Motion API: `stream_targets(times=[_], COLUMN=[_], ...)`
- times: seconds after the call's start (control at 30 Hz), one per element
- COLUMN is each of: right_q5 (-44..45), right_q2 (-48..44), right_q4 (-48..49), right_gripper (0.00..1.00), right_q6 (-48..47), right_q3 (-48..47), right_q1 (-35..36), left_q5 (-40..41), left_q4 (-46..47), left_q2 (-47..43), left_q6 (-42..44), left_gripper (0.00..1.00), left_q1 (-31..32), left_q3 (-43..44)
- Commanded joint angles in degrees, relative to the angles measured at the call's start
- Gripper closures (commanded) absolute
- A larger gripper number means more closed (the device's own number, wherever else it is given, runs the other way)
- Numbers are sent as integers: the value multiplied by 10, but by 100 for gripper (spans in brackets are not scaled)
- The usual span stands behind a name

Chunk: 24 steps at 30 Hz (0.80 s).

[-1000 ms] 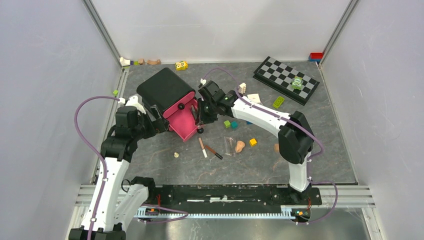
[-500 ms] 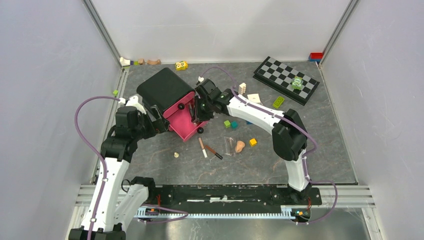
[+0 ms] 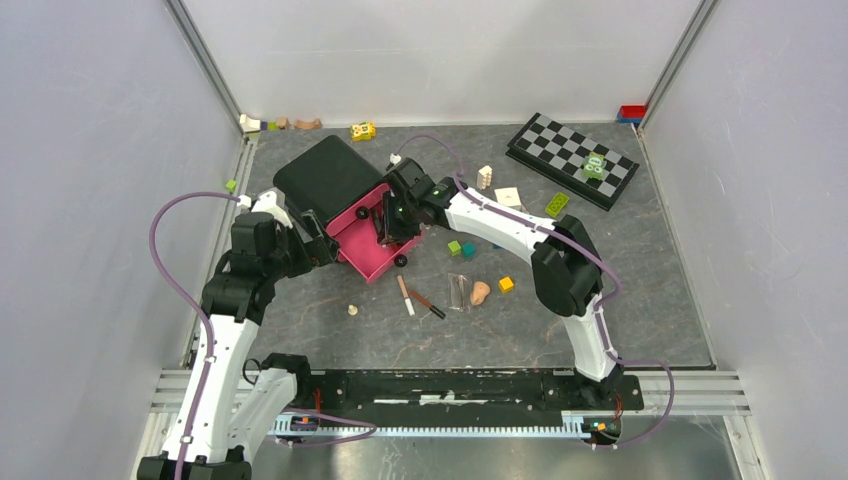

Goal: Organize the makeup
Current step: Place the makeup in the drawer.

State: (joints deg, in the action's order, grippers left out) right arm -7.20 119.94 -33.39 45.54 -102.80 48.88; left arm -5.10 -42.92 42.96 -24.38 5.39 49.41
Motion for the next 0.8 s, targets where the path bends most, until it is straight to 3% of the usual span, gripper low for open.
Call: stream_targets(times=[0.0,0.4,0.57,0.77], right_q5=[2,10,10,23], right_q2=[4,-21,-34,-115], right_q4=[16,10,6,64], right_gripper=[79,62,62,62], right_q6=[-10,-30,-43,-89], right_q3=[-33,-40,-42,28], right_q1=[5,5,5,4], left_q5=[-13,-10,-7,-5], left_q4=[24,23,21,22], left_q2=[-1,2,2,2], left_q6=[19,19,19,19], left_gripper=[1,1,1,1], left_q1=[2,2,2,2], left_q3=[-1,0,0,1])
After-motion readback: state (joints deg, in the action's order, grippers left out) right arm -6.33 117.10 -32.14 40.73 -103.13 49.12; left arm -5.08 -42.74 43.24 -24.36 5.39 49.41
